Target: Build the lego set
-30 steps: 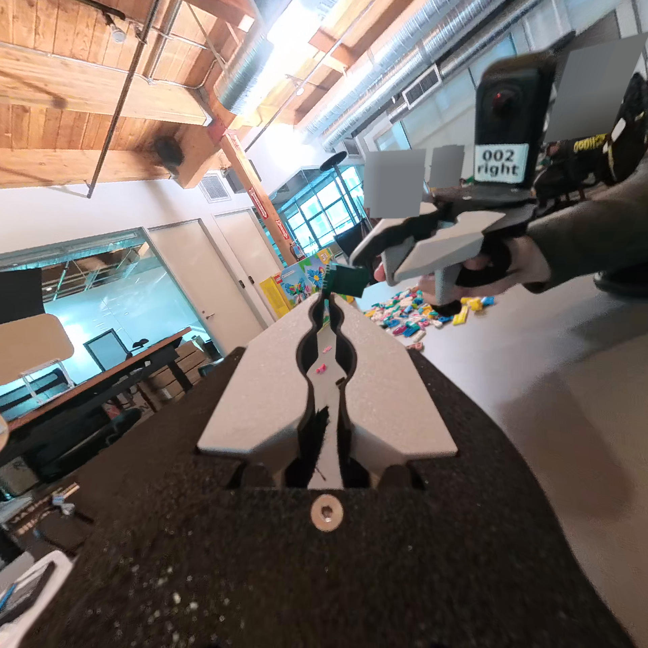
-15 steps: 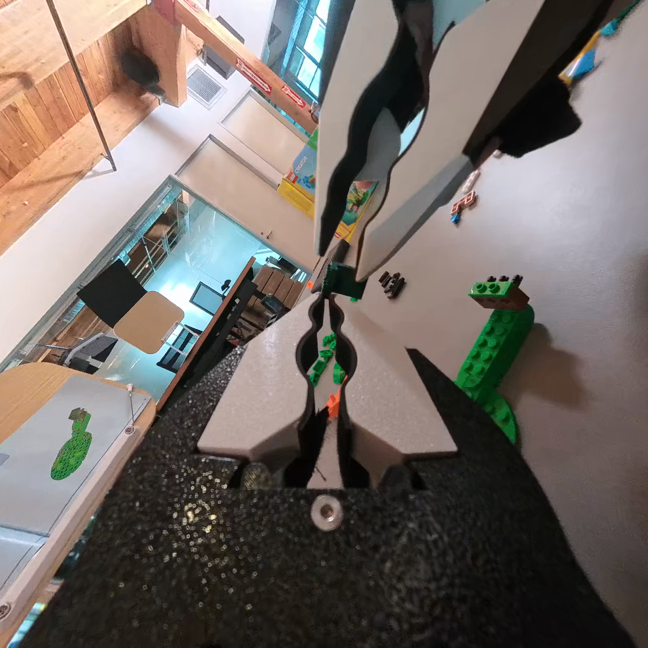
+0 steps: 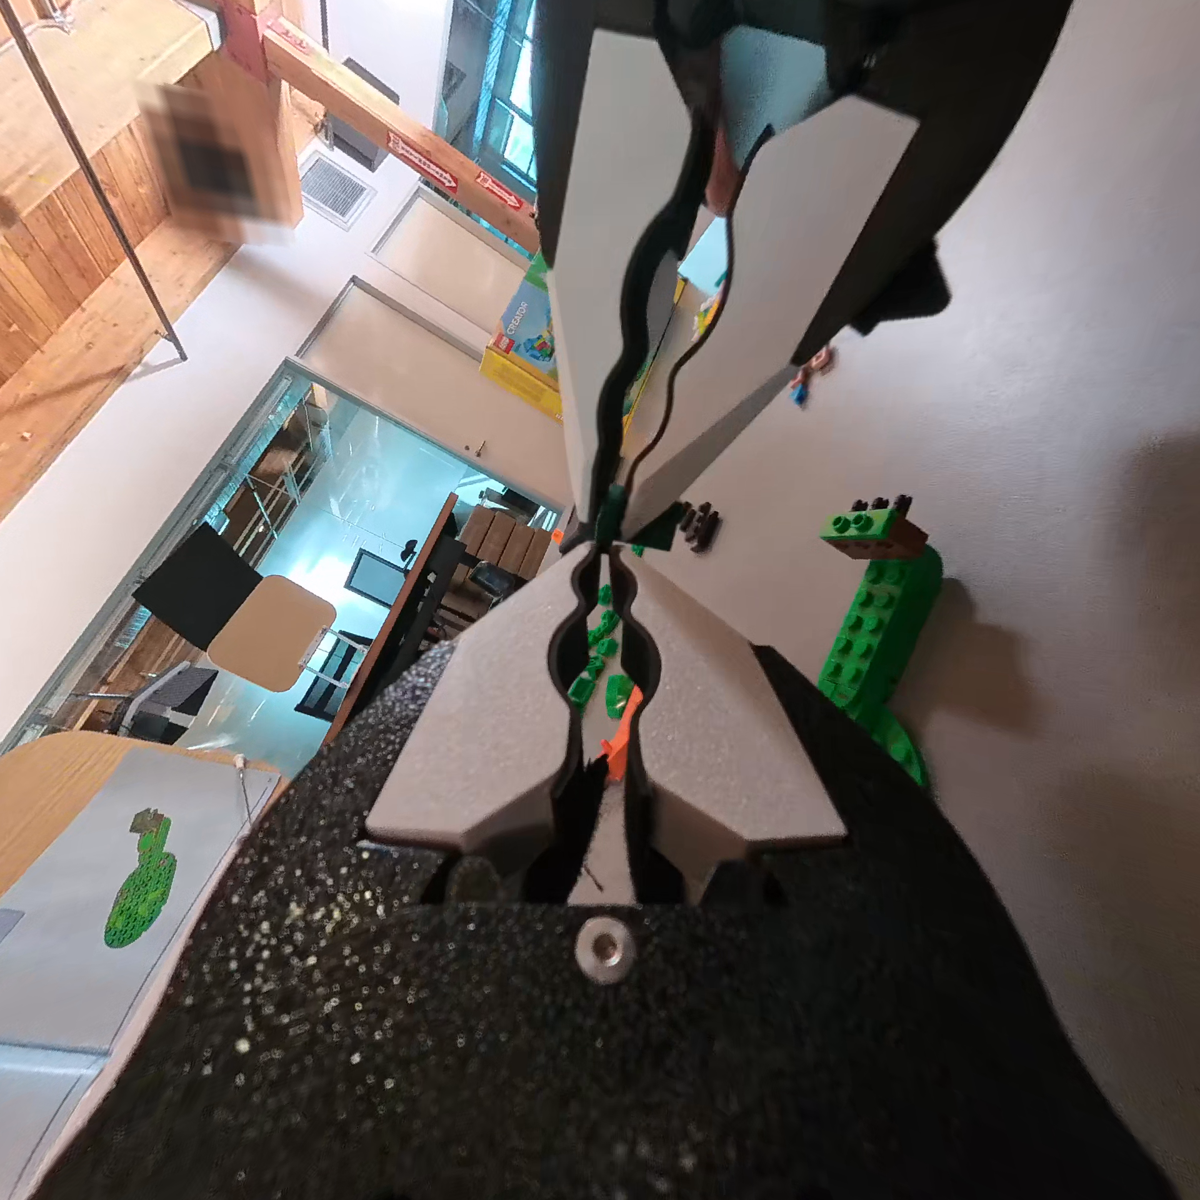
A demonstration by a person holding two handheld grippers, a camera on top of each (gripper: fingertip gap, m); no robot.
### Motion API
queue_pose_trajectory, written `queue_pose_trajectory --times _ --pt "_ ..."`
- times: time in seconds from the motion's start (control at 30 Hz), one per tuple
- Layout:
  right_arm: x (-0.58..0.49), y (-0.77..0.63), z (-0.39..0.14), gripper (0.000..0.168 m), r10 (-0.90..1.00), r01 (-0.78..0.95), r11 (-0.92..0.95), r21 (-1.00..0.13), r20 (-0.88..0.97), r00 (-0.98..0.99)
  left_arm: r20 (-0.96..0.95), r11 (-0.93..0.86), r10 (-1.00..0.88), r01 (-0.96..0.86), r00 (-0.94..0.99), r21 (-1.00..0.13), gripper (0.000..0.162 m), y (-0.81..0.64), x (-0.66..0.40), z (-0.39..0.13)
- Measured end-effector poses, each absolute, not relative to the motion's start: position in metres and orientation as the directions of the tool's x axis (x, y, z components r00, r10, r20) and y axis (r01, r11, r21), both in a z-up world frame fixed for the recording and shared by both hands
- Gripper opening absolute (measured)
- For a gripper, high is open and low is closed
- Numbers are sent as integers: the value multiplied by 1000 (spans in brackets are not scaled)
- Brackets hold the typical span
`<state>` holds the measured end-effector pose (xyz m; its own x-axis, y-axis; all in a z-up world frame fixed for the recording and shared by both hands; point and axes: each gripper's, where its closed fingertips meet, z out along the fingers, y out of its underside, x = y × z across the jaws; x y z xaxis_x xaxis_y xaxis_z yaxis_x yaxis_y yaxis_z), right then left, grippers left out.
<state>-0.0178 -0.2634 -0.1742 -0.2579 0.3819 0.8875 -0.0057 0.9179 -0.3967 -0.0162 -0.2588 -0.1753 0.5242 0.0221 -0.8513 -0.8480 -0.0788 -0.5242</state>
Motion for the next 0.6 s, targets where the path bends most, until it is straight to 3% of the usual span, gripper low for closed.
queue_pose_trajectory --times 0.1,0.2,0.3,0.4,0.47,0.53,0.6 --pt "-17 -264 -173 4 386 -17 915 -404 885 -259 -843 -60 23 -841 538 -538 0 -260 -16 -174" --pt "-16 -261 -162 3 456 -41 877 -478 858 -236 -763 31 18 -763 647 -646 0 -263 -12 -165" --pt "-12 -257 -148 3 602 -98 763 -639 758 -253 -627 169 -78 -609 775 -775 20 -270 2 -154" --pt "0 -272 -136 3 717 -203 535 -820 568 -405 -494 237 -150 -454 857 -859 49 -273 8 -145" --pt "9 -282 -128 3 733 -250 389 -887 462 -499 -420 254 -219 -365 881 -896 58 -275 14 -143" --pt "13 -288 -125 3 731 -257 284 -924 381 -565 -384 273 -286 -309 878 -911 50 -277 23 -142" --pt "17 -294 -124 3 714 -259 219 -941 336 -615 -406 300 -303 -318 862 -899 28 -279 31 -140"
